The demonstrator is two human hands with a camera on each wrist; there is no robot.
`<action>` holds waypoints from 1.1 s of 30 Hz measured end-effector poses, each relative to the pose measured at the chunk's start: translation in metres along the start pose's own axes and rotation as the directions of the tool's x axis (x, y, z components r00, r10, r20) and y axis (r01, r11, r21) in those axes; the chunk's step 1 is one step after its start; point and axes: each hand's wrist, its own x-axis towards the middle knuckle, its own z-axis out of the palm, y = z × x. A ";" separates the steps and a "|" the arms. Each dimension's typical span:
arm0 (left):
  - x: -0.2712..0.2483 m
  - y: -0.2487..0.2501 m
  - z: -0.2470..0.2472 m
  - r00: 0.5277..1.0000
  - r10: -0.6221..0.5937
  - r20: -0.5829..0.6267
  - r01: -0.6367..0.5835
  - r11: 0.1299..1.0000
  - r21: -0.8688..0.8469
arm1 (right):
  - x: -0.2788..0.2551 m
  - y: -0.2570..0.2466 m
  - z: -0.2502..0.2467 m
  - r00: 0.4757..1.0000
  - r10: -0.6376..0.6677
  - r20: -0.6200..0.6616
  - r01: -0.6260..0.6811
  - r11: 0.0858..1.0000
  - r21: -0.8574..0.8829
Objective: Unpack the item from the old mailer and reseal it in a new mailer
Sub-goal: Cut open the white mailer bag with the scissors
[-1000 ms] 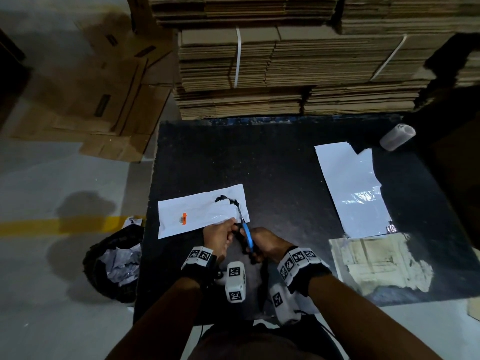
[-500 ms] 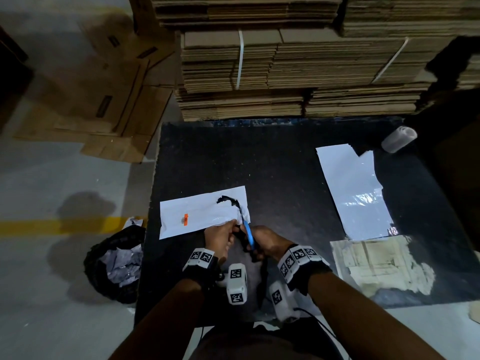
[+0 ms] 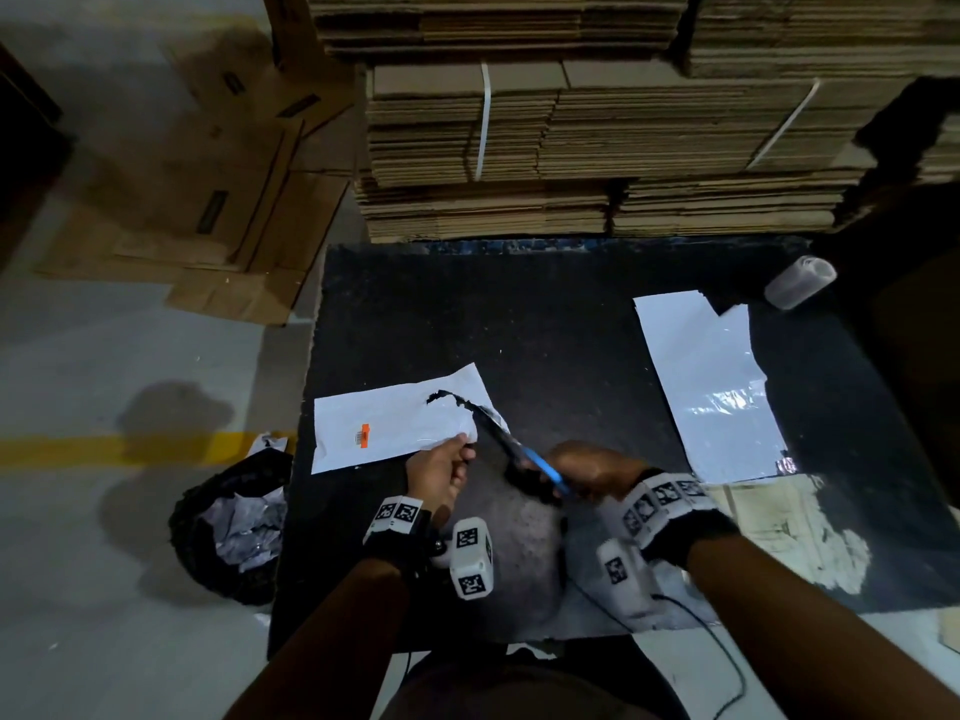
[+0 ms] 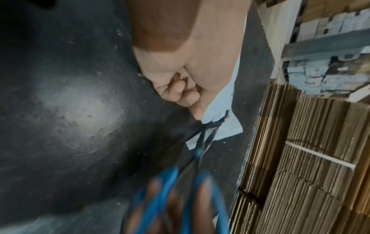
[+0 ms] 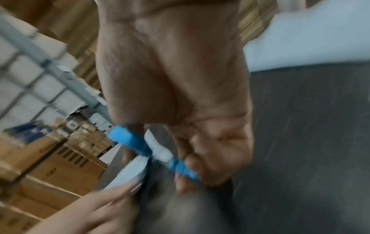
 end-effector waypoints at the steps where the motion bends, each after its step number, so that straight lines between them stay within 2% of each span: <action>1: -0.002 0.001 0.000 1.000 -0.007 0.018 0.007 0.999 -0.031 | -0.011 0.000 -0.014 1.000 -0.029 -0.008 0.028 0.995 -0.099; 3: -0.006 0.005 -0.001 0.998 -0.017 0.059 0.023 0.994 -0.103 | -0.027 0.004 -0.038 0.998 -0.048 -0.043 0.036 0.970 -0.241; 5: -0.010 0.007 -0.003 0.994 -0.012 0.105 0.029 0.985 -0.169 | -0.031 0.012 -0.055 0.992 -0.075 -0.098 0.041 0.949 -0.312; 8: -0.015 0.007 -0.006 0.985 0.019 0.171 0.023 0.971 -0.239 | -0.028 0.019 -0.053 0.961 -0.176 -0.211 0.143 0.976 -0.165; 11: -0.020 0.006 -0.004 0.987 0.015 0.159 0.024 0.971 -0.238 | -0.021 0.001 -0.017 0.927 -0.239 -0.290 0.261 0.964 0.041; 14: -0.027 0.001 0.001 0.984 0.001 0.178 0.040 0.974 -0.222 | 0.013 -0.013 0.025 0.903 -0.258 -0.345 0.331 0.927 0.175; 18: -0.041 -0.011 0.003 0.965 0.053 0.257 0.003 0.977 -0.211 | 0.050 -0.020 0.057 0.875 -0.258 -0.409 0.361 0.911 0.198; 20: -0.042 -0.011 0.002 0.968 0.075 0.241 -0.016 0.970 -0.241 | 0.061 -0.018 0.057 0.874 -0.274 -0.400 0.362 0.918 0.163; 23: -0.035 -0.006 0.000 0.990 0.054 0.133 -0.001 0.930 -0.367 | 0.068 -0.013 0.049 0.874 -0.324 -0.362 0.362 0.931 0.041; 26: -0.028 0.003 0.000 0.995 0.014 0.104 0.036 0.883 -0.467 | 0.069 -0.014 0.042 0.884 -0.358 -0.300 0.384 0.923 0.028; 28: -0.025 0.010 0.004 0.995 -0.027 0.101 0.066 0.911 -0.408 | 0.068 -0.018 0.036 0.891 -0.371 -0.262 0.386 0.923 0.005; 30: -0.022 0.014 0.009 0.993 -0.062 0.100 0.087 0.962 -0.260 | 0.071 -0.019 0.031 0.904 -0.365 -0.224 0.370 0.929 -0.021; 33: -0.016 0.012 0.016 0.991 -0.087 0.101 0.101 0.985 -0.142 | 0.075 -0.019 0.025 0.922 -0.310 -0.230 0.327 0.944 0.036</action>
